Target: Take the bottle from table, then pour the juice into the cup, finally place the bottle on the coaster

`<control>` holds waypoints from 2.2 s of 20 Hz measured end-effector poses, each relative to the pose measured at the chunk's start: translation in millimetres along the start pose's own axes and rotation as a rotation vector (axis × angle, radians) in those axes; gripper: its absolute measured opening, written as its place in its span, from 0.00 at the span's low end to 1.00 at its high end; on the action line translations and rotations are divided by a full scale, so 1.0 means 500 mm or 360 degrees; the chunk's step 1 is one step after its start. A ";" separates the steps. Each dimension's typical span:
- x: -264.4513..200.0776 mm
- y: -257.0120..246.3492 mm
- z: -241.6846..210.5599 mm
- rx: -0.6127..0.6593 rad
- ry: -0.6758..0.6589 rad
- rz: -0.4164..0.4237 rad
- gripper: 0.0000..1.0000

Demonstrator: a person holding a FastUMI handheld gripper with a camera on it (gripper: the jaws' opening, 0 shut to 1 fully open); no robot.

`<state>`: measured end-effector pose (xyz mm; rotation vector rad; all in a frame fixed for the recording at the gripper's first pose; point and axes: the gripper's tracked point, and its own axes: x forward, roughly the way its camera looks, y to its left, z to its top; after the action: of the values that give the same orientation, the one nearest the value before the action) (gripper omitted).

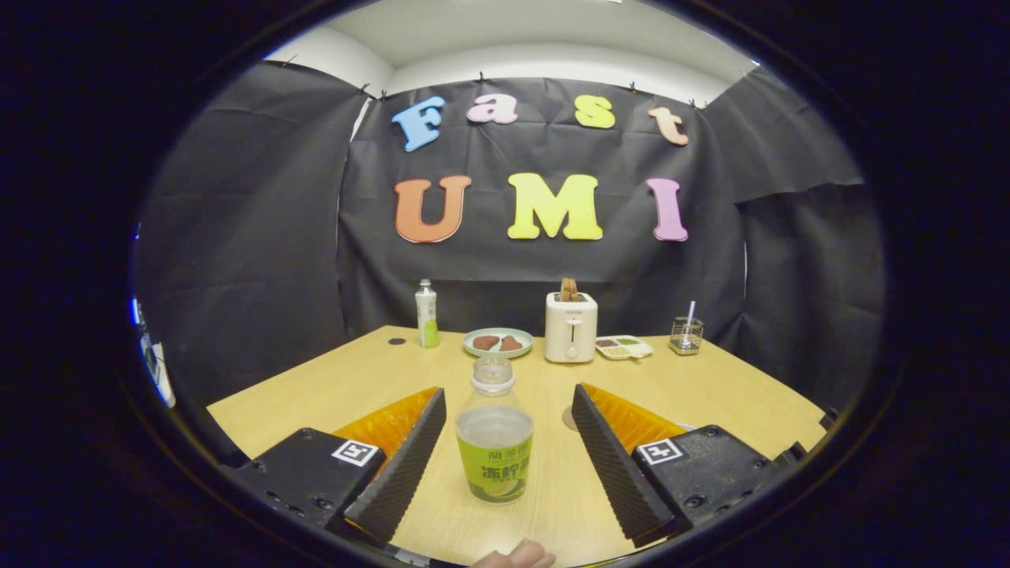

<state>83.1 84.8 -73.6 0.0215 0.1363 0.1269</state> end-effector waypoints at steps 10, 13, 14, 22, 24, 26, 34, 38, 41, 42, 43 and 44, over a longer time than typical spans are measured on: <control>0.065 0.006 -0.062 -0.0008 0.0117 0.0007 1.00; 0.081 0.006 -0.085 -0.0030 0.0172 0.0000 1.00; 0.082 0.006 -0.088 -0.0035 0.0178 0.0000 1.00; 0.098 0.010 -0.117 -0.0045 0.0248 0.0017 1.00; 0.100 0.028 -0.108 -0.0070 0.0203 0.0047 1.00; 0.102 0.024 -0.096 -0.0102 0.0130 -0.0002 1.00; 0.109 0.030 -0.096 -0.0109 0.0105 -0.0102 0.82; 0.090 0.032 -0.077 -0.0031 0.0052 -0.0077 0.82; 0.076 0.035 -0.065 0.0128 0.0030 -0.0009 0.81; 0.070 0.033 -0.056 0.0167 0.0014 0.0006 0.81; 0.066 0.034 -0.049 0.0201 0.0009 0.0025 0.81; 0.064 0.037 -0.048 0.0235 0.0007 0.0046 0.81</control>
<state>108.9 107.7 -100.9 0.1704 0.1495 0.1454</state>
